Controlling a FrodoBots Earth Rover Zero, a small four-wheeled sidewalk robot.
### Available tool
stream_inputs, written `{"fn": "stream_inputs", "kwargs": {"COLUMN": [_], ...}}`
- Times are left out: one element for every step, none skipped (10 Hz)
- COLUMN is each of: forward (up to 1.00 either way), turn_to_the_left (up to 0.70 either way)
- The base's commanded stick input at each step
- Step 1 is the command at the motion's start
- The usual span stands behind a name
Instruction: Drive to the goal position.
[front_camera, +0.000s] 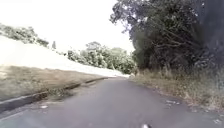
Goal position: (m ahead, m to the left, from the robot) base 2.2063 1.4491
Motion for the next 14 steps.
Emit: {"fn": "stream_inputs", "kwargs": {"forward": [0.45,0.45,0.45,0.45,0.45,0.45,0.45,0.45,0.45,0.45,0.45,0.45,0.45,0.45], "turn_to_the_left": [0.00,0.00,0.00,0.00,0.00,0.00,0.00,0.00,0.00,0.00,0.00,0.00,0.00,0.00]}}
